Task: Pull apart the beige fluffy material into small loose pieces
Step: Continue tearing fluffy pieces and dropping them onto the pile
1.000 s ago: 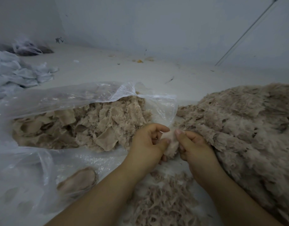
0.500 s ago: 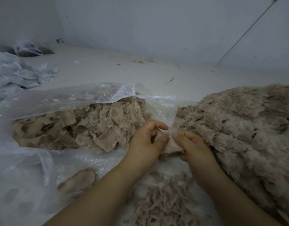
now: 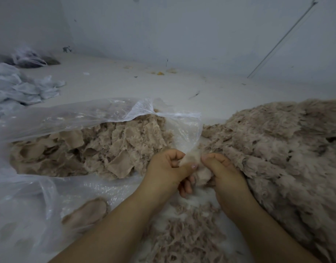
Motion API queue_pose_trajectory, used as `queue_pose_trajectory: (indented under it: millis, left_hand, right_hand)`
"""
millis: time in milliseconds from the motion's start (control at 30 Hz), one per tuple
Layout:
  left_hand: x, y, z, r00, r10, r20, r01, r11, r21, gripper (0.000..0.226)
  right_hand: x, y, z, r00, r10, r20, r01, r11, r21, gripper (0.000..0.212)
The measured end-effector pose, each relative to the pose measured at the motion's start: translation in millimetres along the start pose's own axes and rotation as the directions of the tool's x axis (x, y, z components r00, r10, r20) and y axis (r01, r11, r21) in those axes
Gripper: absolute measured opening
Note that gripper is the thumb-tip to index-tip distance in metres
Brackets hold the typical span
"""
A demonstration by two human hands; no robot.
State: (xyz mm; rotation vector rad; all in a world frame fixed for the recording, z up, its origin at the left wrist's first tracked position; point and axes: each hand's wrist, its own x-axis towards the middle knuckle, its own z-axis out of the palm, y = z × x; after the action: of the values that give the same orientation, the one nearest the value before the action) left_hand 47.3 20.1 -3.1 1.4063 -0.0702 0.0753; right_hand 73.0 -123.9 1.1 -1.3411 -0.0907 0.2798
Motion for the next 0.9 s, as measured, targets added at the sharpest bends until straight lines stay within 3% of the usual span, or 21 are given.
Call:
queue_pose_trajectory:
  millis: [100, 200, 333, 400, 600, 767, 900]
  left_hand:
    - [1.1, 1.6, -4.1, 1.0, 0.0, 0.005, 0.0, 0.996, 0.093, 0.014]
    - [-0.4, 3.0, -3.4, 1.0, -0.025, 0.004, 0.024, 0.99, 0.137, 0.016]
    - [0.2, 6.7, -1.2, 0.998, -0.013, -0.059, 0.011, 0.999, -0.039, 0.017]
    - [0.7, 7.8, -1.0, 0.996, -0.014, -0.085, 0.006, 0.995, -0.095, 0.026]
    - [-0.8, 9.8, -0.5, 0.992, -0.02, -0.128, 0.004, 0.992, -0.124, 0.03]
    - [-4.9, 6.5, 7.2, 0.997, -0.078, 0.006, 0.077, 0.993, 0.088, 0.031]
    - [-3.5, 10.5, 1.3, 0.994, 0.062, -0.09, -0.059, 0.998, 0.032, 0.018]
  right_hand:
    - [-1.4, -2.4, 2.9, 0.996, -0.077, 0.043, 0.08, 0.994, -0.076, 0.045]
    - [-0.5, -0.9, 1.8, 0.986, -0.155, 0.057, 0.162, 0.974, -0.159, 0.033]
    - [0.6, 0.0, 0.1, 0.985, -0.13, 0.117, 0.128, 0.992, 0.017, 0.04]
    - [0.5, -0.1, -0.8, 0.984, -0.108, 0.141, 0.107, 0.994, 0.011, 0.041]
    - [2.2, 3.0, -0.9, 0.998, -0.065, -0.024, 0.065, 0.998, 0.011, 0.041]
    - [2.5, 5.2, -2.3, 0.997, -0.022, -0.067, 0.025, 0.998, 0.054, 0.033]
    - [6.9, 9.4, -6.4, 0.993, -0.083, -0.086, 0.085, 0.996, 0.024, 0.028]
